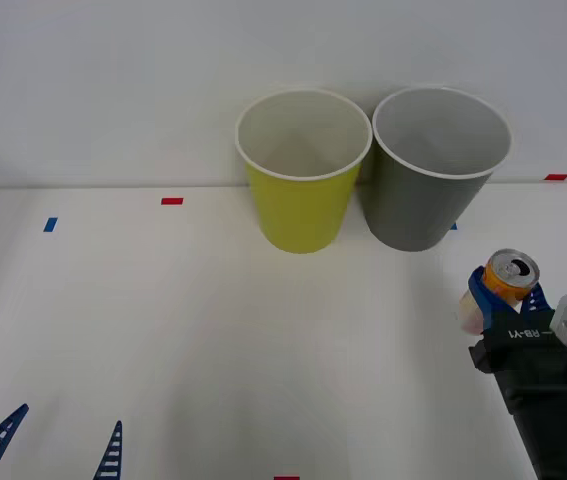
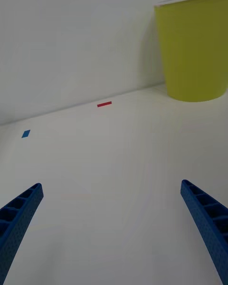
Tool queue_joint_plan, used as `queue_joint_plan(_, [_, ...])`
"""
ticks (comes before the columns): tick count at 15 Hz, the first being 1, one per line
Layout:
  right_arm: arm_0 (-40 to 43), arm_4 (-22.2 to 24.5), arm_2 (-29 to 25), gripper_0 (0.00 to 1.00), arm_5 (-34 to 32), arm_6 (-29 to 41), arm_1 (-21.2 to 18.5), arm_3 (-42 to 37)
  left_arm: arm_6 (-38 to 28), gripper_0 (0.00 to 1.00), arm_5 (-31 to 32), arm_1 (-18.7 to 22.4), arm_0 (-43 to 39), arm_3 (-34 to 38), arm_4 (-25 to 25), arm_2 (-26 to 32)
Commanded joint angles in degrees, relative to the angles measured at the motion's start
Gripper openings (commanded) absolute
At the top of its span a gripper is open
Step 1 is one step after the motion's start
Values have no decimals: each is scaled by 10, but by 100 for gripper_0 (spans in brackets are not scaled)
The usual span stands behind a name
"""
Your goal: Put cans in the gray bin and PET bottles in the light green bin.
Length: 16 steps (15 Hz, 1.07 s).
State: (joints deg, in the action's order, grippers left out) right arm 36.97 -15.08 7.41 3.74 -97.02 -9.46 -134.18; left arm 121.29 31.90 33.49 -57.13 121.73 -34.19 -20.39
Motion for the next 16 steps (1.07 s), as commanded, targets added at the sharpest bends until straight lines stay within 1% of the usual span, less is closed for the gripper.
queue_joint_plan(1, [-14, 4, -8, 5, 59, 13, 3, -53, 0, 100, 0, 0, 0, 0, 0, 0])
queue_joint_plan(3, [-25, 9, -11, 4, 86, 24, 6, -74, 0, 100, 0, 0, 0, 0, 0, 0])
queue_joint_plan(4, [-30, 13, -13, 4, 102, 46, 6, -86, 0, 100, 0, 0, 0, 0, 0, 0])
queue_joint_plan(5, [-36, 30, -15, 4, 130, 81, 5, -107, 0, 100, 0, 0, 0, 0, 0, 0])
queue_joint_plan(6, [-40, 70, -14, 4, 165, 105, 3, -129, 0, 100, 0, 0, 0, 0, 0, 0])
queue_joint_plan(7, [-45, 118, -8, 4, 208, 148, 2, -155, 0, 100, 0, 0, 0, 0, 0, 0])
queue_joint_plan(9, [-54, 177, 5, 4, 265, 219, -6, -158, 0, 100, 0, 0, 0, 0, 0, 0])
queue_joint_plan(10, [-67, 255, 22, 4, 307, 260, -15, -158, 0, 100, 0, 0, 0, 0, 0, 0])
queue_joint_plan(11, [-82, 291, 32, 4, 342, 299, -21, -158, 0, 100, 0, 0, 0, 0, 0, 0])
queue_joint_plan(13, [-114, 290, 29, 3, 392, 314, -26, -158, 0, 100, 0, 0, 0, 0, 0, 0])
queue_joint_plan(15, [-147, 274, 20, 3, 453, 310, -30, -158, 0, 100, 0, 0, 0, 0, 0, 0])
queue_joint_plan(16, [-154, 268, 18, 3, 469, 307, -32, -158, 0, 100, 0, 0, 0, 0, 0, 0])
